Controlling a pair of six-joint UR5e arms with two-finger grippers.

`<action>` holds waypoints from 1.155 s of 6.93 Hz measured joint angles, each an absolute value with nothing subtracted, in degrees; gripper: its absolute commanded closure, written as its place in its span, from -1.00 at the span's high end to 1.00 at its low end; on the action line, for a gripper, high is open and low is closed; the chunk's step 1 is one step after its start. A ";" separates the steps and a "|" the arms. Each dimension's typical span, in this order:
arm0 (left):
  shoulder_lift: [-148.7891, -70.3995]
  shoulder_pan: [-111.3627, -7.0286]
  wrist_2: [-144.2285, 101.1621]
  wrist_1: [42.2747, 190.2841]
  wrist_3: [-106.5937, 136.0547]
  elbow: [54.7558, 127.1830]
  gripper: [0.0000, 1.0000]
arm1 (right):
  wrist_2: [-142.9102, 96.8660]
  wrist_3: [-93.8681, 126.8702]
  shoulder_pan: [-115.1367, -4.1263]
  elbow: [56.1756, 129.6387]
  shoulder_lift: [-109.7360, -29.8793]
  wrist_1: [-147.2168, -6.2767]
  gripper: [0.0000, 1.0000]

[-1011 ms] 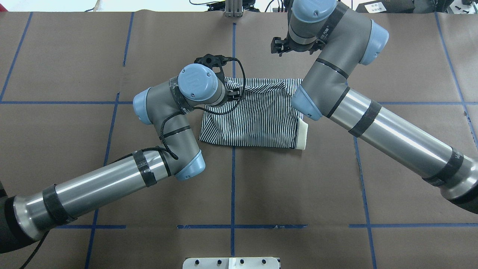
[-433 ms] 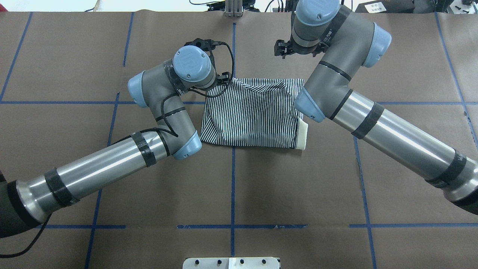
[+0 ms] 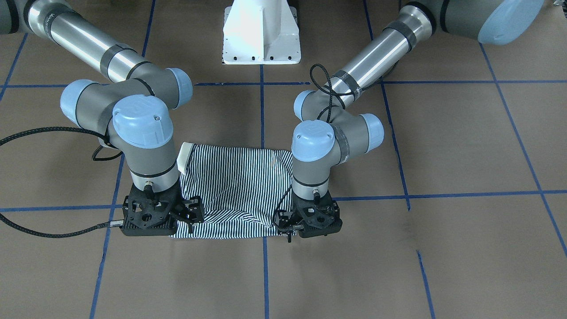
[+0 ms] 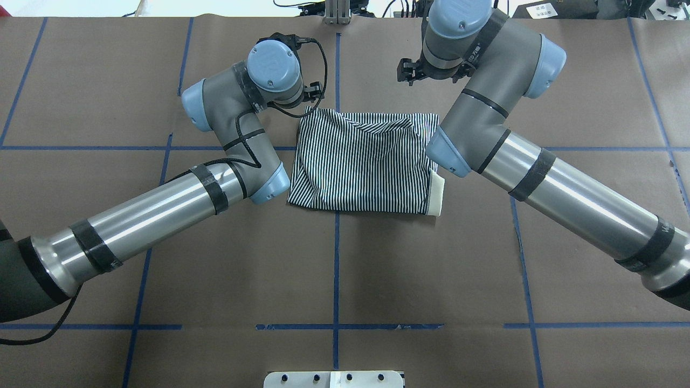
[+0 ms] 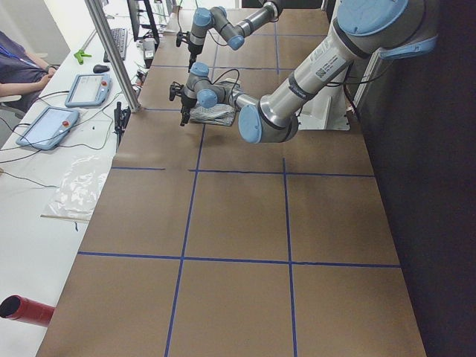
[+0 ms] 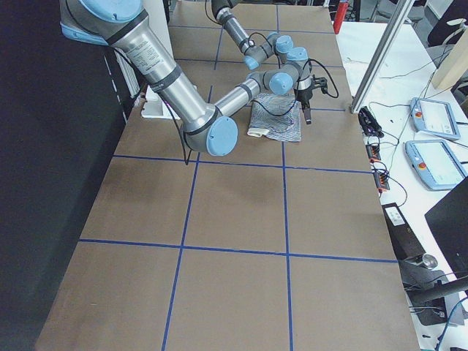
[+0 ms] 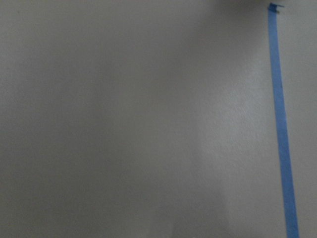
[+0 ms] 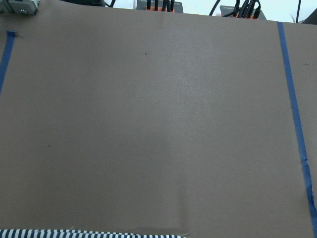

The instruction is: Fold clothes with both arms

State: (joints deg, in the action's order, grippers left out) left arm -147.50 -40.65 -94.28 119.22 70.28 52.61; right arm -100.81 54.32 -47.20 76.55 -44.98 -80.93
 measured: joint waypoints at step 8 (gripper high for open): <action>-119.58 -53.43 -109.30 97.98 41.92 104.51 1.00 | -117.13 31.32 -61.87 95.17 -62.14 -88.35 1.00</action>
